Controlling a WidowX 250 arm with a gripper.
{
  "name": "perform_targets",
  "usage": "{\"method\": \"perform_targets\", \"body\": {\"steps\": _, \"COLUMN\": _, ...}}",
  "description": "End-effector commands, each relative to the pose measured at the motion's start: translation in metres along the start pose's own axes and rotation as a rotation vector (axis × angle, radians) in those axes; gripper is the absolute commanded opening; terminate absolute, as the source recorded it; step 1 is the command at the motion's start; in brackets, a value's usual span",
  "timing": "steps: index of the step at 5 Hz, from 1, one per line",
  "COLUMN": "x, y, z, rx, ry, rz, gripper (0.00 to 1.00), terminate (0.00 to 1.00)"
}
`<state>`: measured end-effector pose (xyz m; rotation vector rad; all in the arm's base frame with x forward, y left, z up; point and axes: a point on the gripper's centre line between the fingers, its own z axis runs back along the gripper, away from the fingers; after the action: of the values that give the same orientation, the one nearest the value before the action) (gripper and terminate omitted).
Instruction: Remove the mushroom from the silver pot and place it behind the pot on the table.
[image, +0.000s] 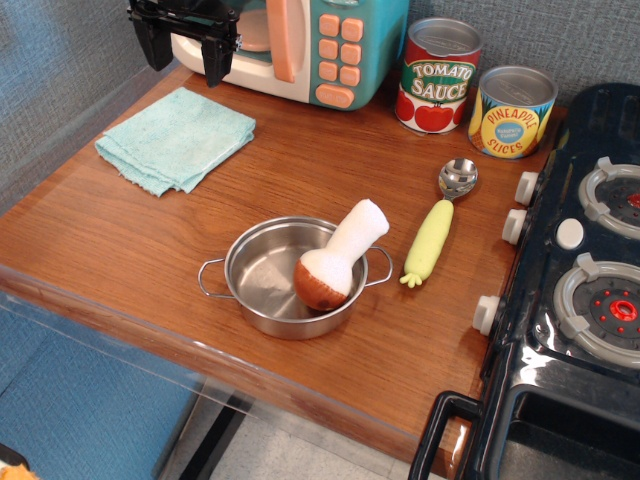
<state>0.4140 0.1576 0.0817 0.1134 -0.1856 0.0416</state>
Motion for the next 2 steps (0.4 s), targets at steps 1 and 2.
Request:
{"method": "perform_targets", "body": {"steps": 1, "x": 0.000, "y": 0.000, "z": 0.000, "rx": 0.000, "ry": 0.000, "rz": 0.000, "gripper": 1.00, "terminate": 0.00}}
{"method": "perform_targets", "body": {"steps": 2, "x": -0.024, "y": -0.031, "z": 0.019, "rx": -0.061, "ry": -0.035, "rz": -0.100, "gripper": 1.00, "terminate": 0.00}}
